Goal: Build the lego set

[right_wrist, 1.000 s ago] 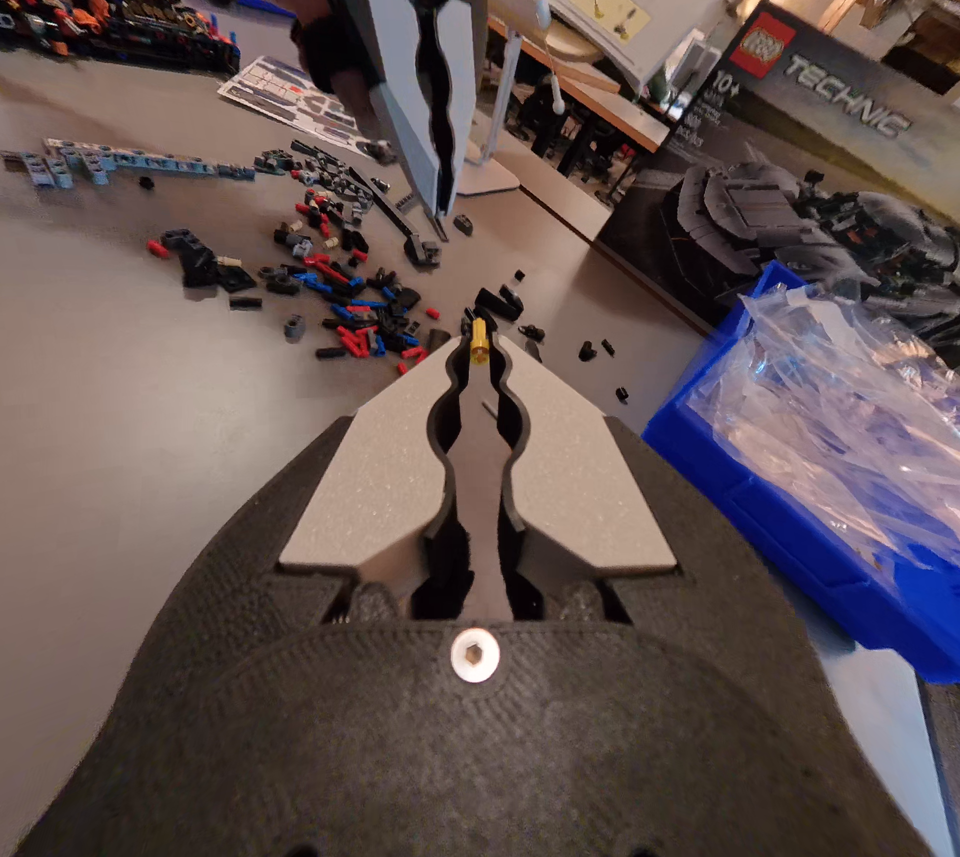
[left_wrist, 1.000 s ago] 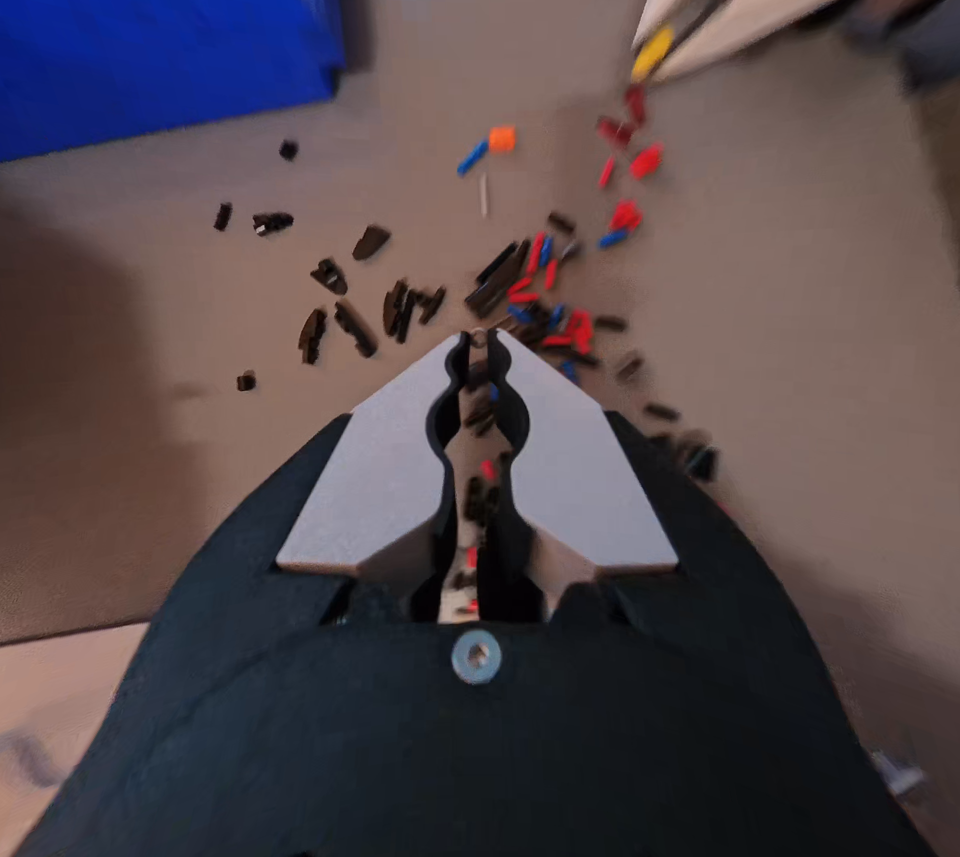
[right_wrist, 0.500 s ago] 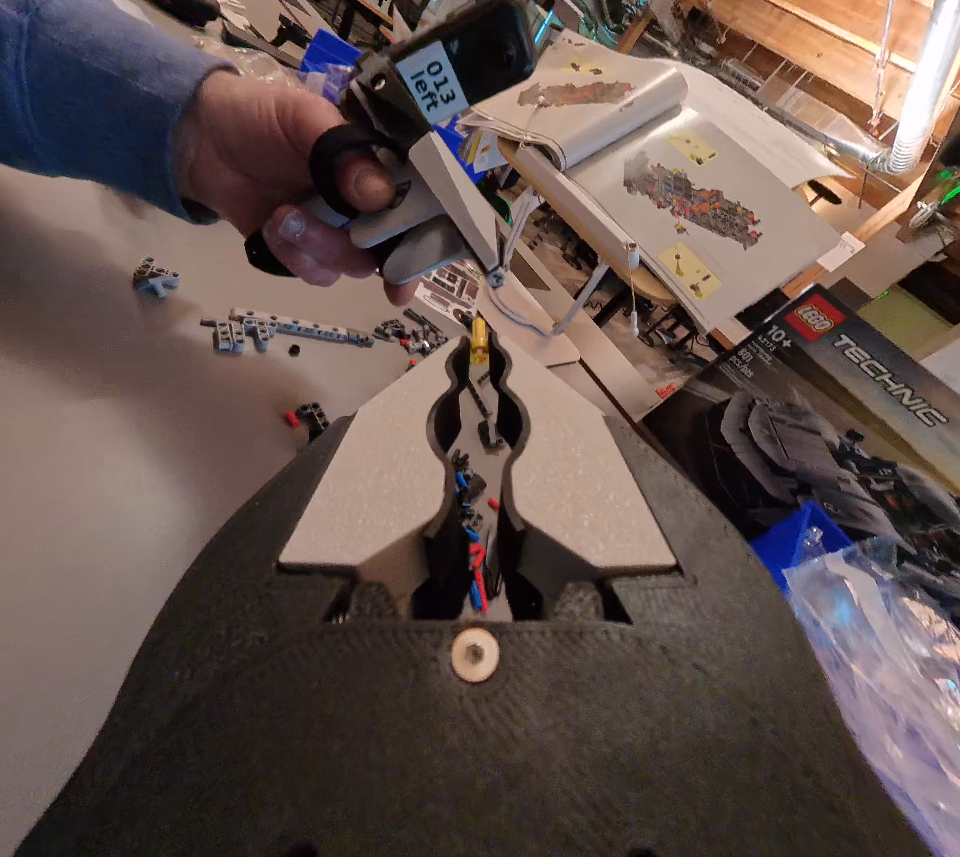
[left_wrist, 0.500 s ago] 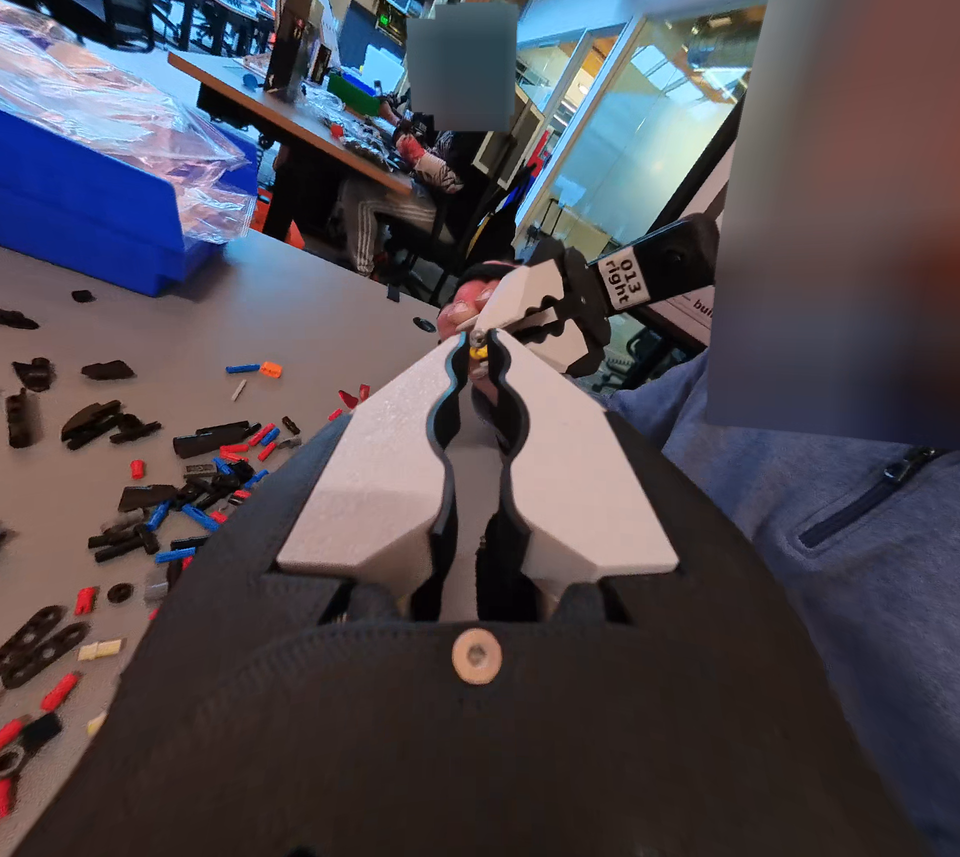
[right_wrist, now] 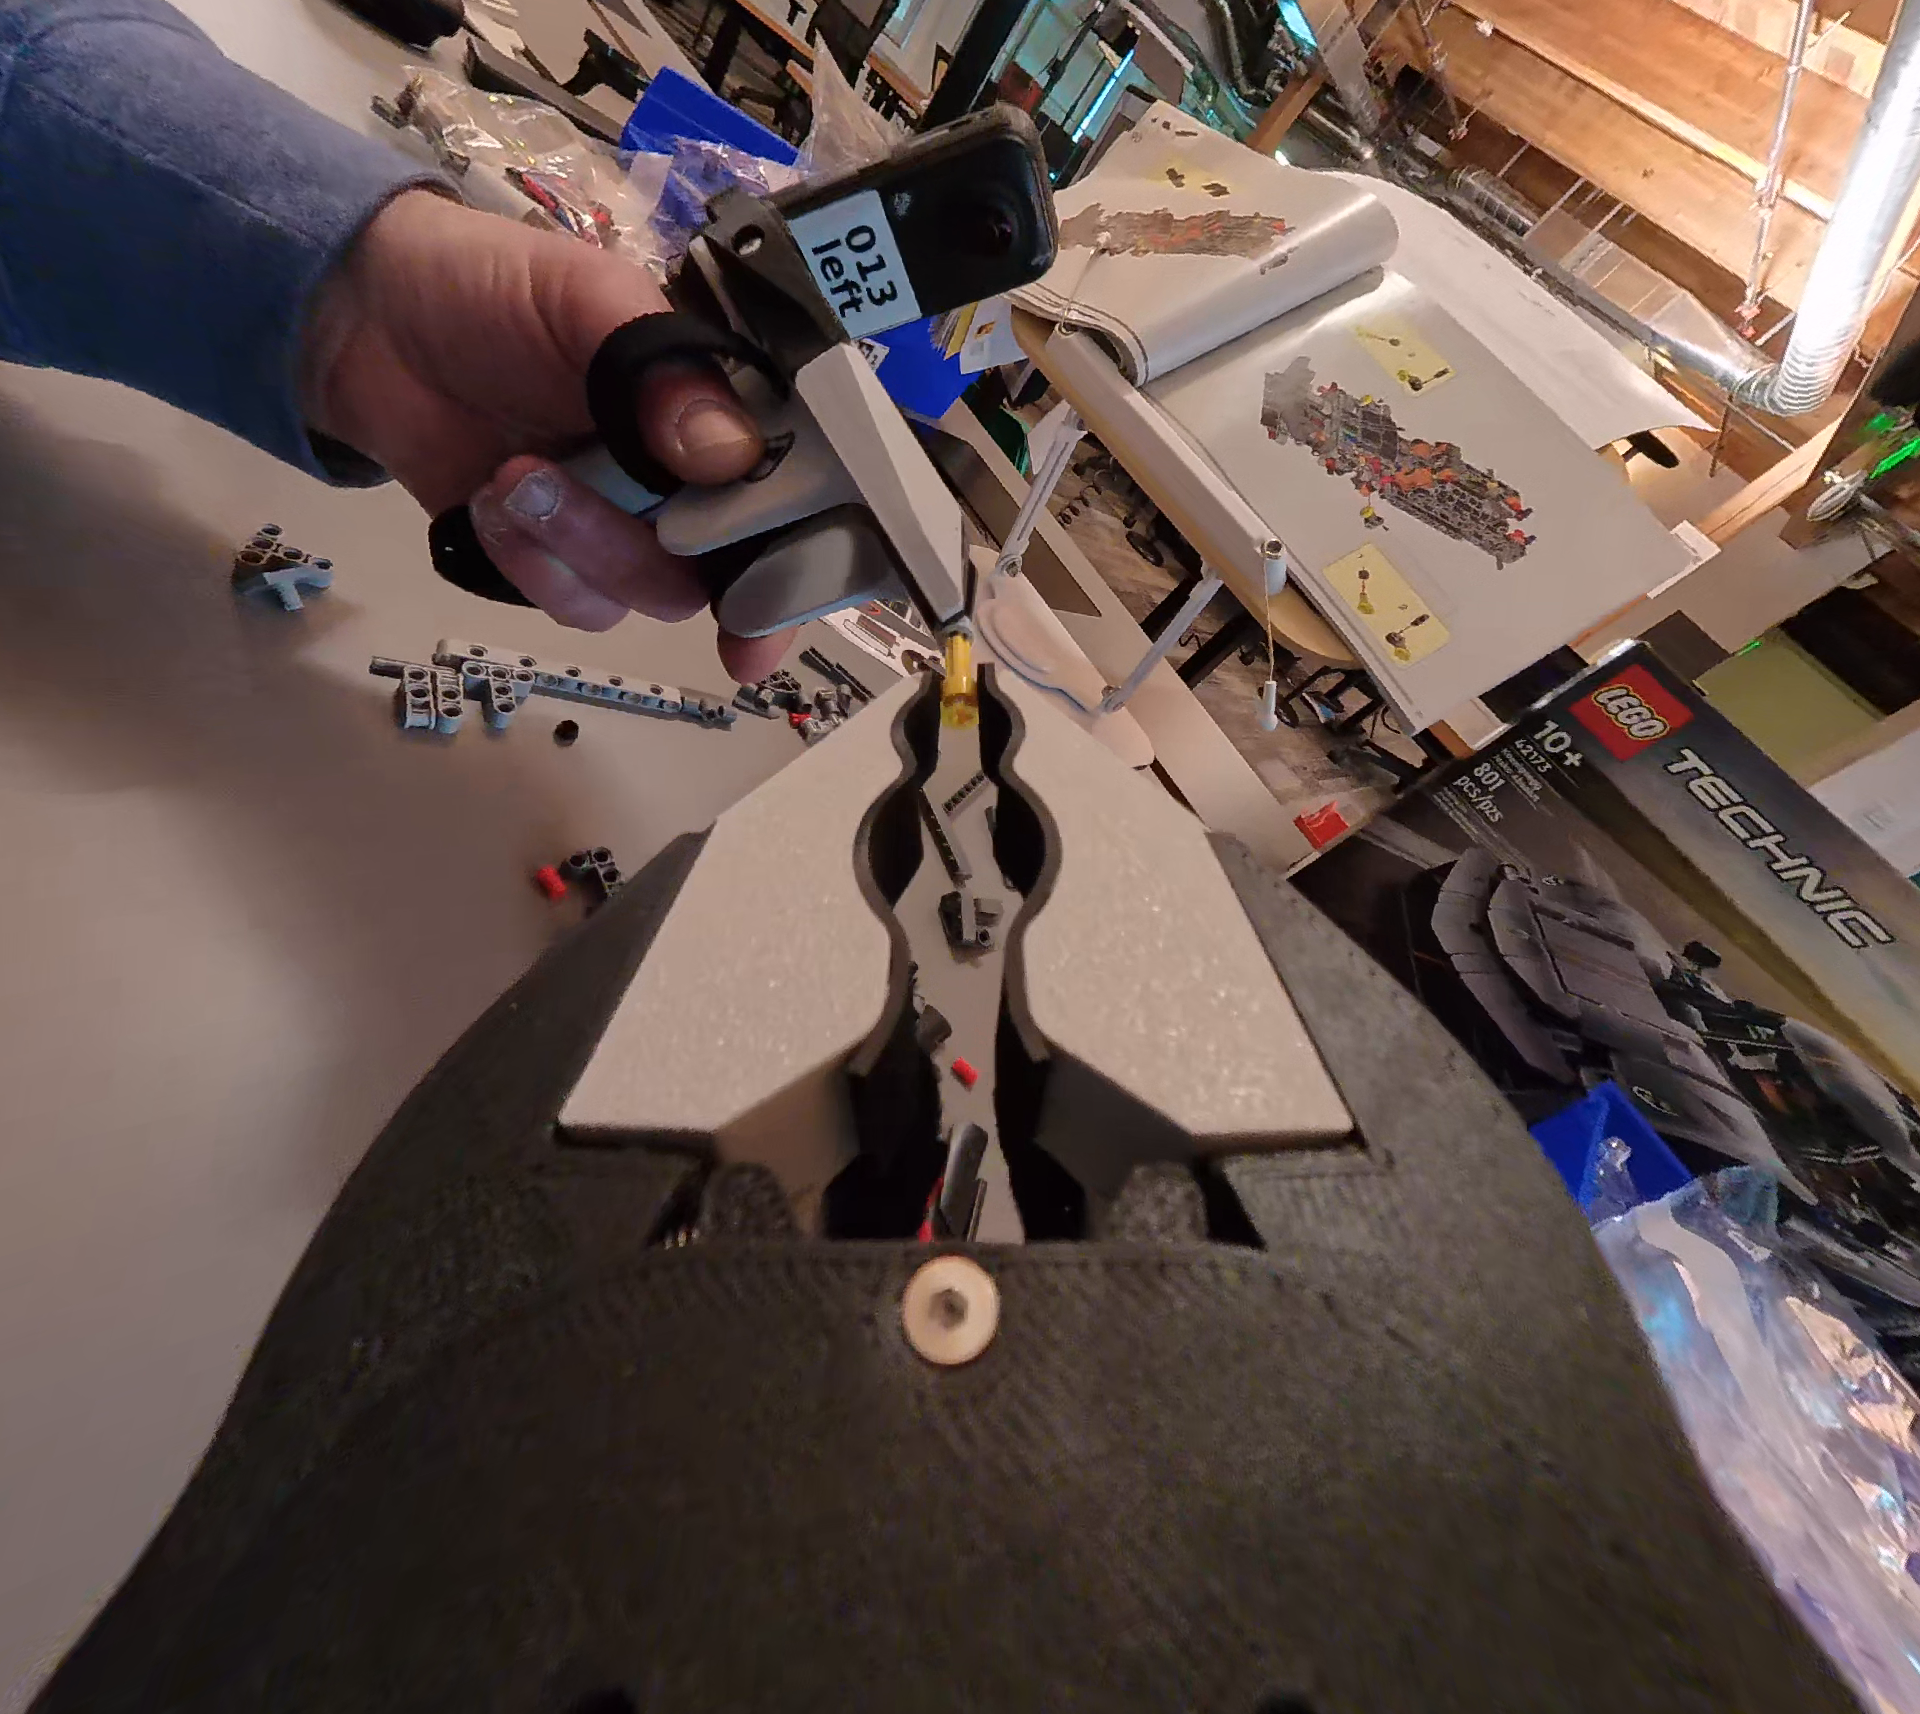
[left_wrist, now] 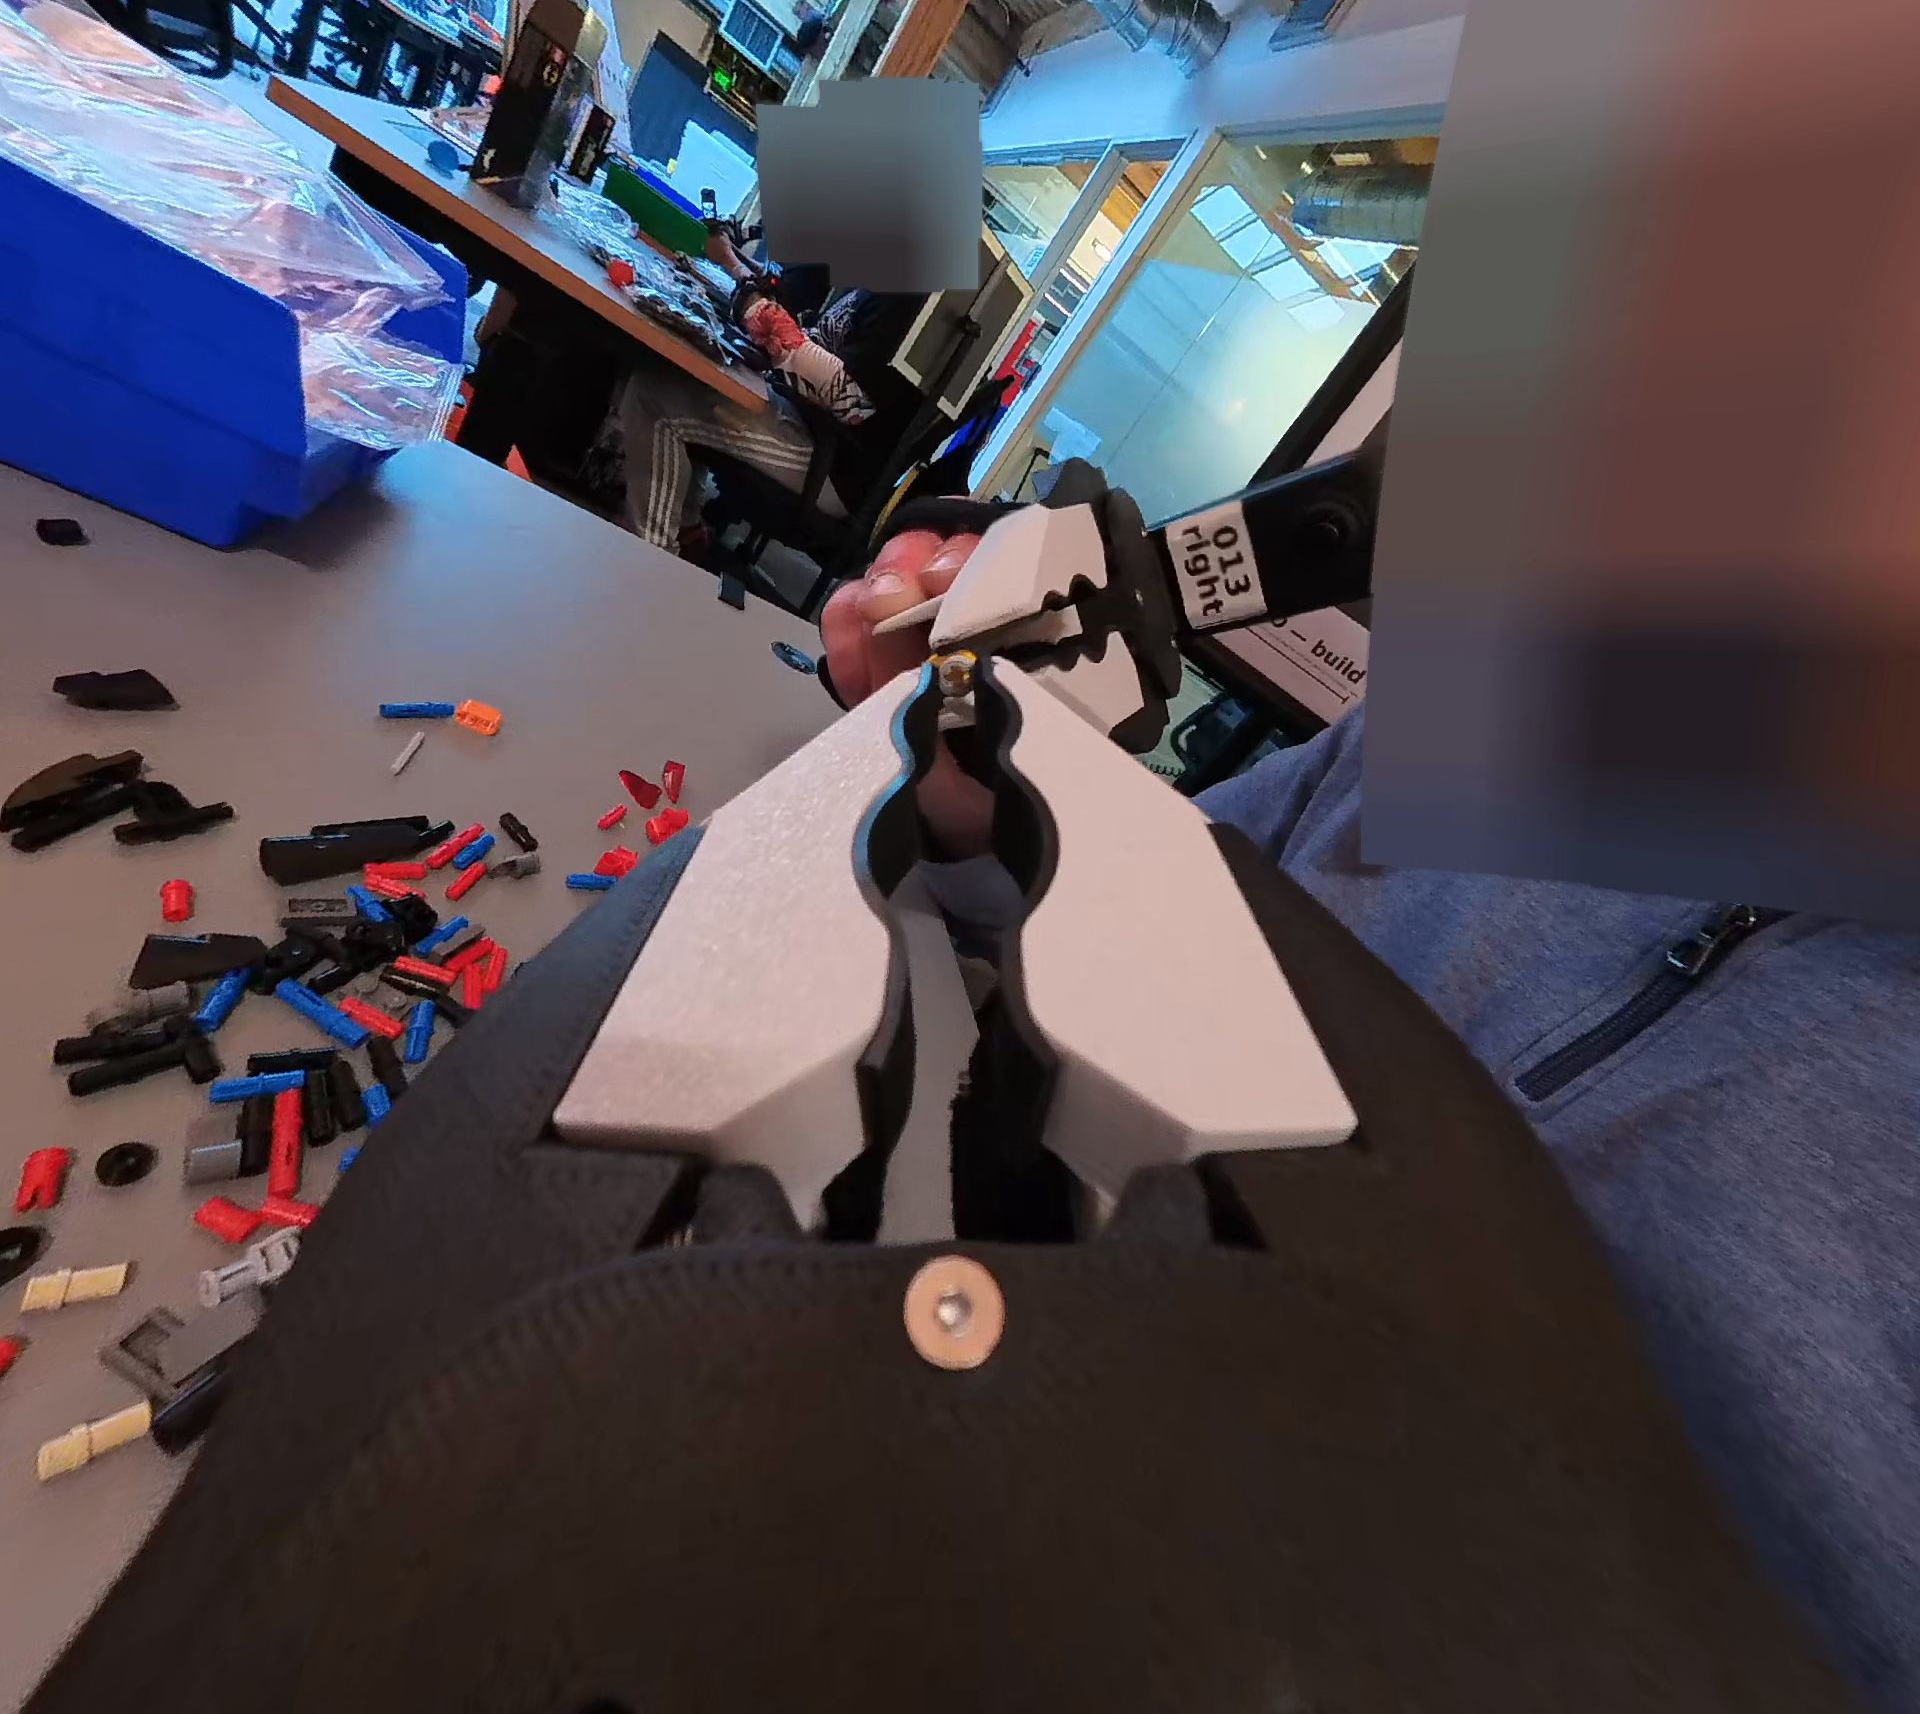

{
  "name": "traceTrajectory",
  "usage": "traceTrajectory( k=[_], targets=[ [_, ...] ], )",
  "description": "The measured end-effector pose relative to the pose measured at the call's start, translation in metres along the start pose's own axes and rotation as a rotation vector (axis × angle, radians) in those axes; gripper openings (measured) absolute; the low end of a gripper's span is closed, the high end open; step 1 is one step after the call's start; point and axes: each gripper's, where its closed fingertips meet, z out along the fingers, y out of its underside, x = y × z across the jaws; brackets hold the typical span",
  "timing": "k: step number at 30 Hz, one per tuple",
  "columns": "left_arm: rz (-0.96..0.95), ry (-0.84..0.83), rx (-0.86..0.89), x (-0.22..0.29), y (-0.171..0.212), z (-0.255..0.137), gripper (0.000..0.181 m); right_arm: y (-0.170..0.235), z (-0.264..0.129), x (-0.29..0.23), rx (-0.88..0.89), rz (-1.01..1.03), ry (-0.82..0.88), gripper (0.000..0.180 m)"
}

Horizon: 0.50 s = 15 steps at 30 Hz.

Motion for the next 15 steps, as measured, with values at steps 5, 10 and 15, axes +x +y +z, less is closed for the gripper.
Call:
traceTrajectory(
  k=[5, 10, 15],
  targets=[
    [-0.011, -0.003, -0.015, -0.0011, 0.0007, 0.0012, 0.004, 0.0006, -0.0006, -0.0004, -0.008, -0.043, 0.007, 0.003],
    [-0.011, -0.019, -0.039, -0.0016, 0.0015, 0.0011, 0.004, 0.0017, 0.0002, -0.001, -0.021, -0.067, 0.003, 0.003],
    [0.0, -0.026, -0.055, -0.0019, 0.0004, 0.001, 0.005, 0.0016, 0.0015, 0.0001, -0.016, -0.049, -0.013, 0.003]
  ],
)
